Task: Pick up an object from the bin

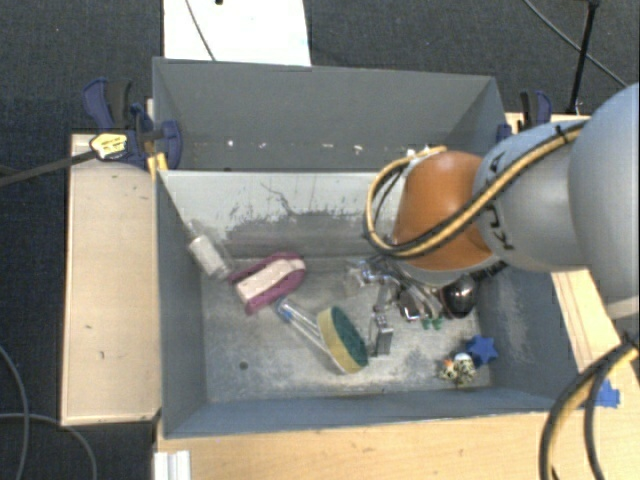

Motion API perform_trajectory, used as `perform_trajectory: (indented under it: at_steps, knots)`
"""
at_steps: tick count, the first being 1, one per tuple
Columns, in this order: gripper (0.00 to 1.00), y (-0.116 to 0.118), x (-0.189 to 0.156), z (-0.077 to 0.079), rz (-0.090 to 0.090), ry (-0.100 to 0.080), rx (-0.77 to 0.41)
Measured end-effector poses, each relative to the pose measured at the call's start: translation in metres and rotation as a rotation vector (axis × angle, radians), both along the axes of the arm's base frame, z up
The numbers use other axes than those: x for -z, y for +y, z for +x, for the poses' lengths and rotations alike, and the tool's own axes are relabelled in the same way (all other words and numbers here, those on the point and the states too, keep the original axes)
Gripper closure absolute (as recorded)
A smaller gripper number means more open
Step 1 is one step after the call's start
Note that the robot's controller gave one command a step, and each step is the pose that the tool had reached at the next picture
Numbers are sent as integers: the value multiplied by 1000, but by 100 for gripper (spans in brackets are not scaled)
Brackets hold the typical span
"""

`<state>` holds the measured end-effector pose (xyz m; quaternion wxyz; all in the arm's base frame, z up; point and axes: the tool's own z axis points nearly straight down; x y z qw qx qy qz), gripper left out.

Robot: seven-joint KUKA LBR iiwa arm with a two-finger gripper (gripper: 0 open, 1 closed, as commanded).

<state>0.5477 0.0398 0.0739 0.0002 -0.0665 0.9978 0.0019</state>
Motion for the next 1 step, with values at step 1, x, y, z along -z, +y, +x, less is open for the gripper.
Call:
perform_trajectory:
  at_steps: [1]
  knots:
    - [0, -6, -37, -51, -3, 0, 73]
